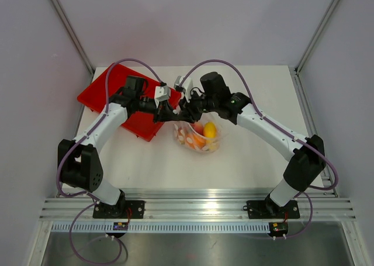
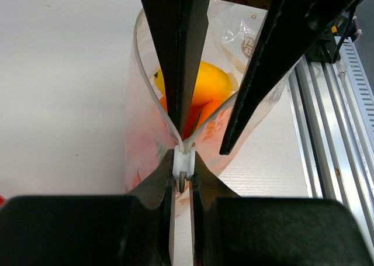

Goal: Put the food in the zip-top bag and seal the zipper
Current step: Zip the zipper food storage bag at the center of the board.

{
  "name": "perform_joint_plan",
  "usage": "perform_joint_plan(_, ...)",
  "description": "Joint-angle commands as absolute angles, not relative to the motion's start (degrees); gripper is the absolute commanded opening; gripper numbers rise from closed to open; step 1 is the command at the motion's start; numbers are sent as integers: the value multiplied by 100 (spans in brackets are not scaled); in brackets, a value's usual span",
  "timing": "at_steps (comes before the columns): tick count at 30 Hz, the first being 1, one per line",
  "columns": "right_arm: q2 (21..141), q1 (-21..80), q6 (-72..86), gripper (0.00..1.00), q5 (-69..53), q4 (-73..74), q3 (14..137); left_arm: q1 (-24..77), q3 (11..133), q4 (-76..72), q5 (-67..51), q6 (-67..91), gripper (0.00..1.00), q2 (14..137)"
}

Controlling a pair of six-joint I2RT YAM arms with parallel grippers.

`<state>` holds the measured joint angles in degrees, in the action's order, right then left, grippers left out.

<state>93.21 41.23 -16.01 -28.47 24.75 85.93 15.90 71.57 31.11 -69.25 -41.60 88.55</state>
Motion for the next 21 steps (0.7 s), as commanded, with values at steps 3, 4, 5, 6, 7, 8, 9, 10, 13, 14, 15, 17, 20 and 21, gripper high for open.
perform_joint_plan(3,9343,4078,-1486,38,-3155,2242,8912,1600,7198,2900,-7251,-4148,0,8692)
perform_joint_plan(4,9343,4078,-1477,38,-3181,2215,8877,1600,7198,2900,-7260,-4148,0,8684)
perform_joint_plan(5,9334,4096,-1468,38,-3190,2171,8877,1600,7198,2892,-7260,-4148,0,8684)
perform_joint_plan(6,9334,4078,-1468,38,-3199,2162,8868,1600,7190,2883,-7260,-4148,0,8684)
perform_joint_plan(7,9325,4078,-1459,38,-3208,2136,8877,1600,7189,2892,-7260,-4148,0,8684)
perform_joint_plan(8,9334,4087,-1450,38,-3208,2118,8886,1600,7189,2883,-7260,-4148,0,8684)
perform_joint_plan(9,9343,4078,-1441,38,-3208,2109,8894,1600,7189,2883,-7268,-4148,0,8684)
perform_joint_plan(10,9360,4087,-1441,38,-3191,2101,8895,1600,7189,2892,-7269,-4140,0,8684)
perform_joint_plan(13,9378,4087,-1406,38,-3164,2031,8886,1600,7181,2900,-7269,-4157,0,8684)
perform_joint_plan(14,9369,4087,-1363,37,-3164,2004,8877,1600,7172,2926,-7277,-4175,0,8684)
perform_joint_plan(15,9352,4087,-1345,38,-3155,1969,8860,1600,7172,2935,-7286,-4175,0,8684)
perform_joint_plan(17,9334,4087,-1292,38,-3050,1803,8798,1600,7172,2988,-7277,-4210,0,8684)
perform_joint_plan(20,9273,4087,-1222,39,-2804,1548,8684,1600,7172,3015,-7295,-4271,0,8684)
perform_joint_plan(21,9272,4078,-1196,39,-2752,1512,8666,1600,7172,3015,-7304,-4280,0,8684)
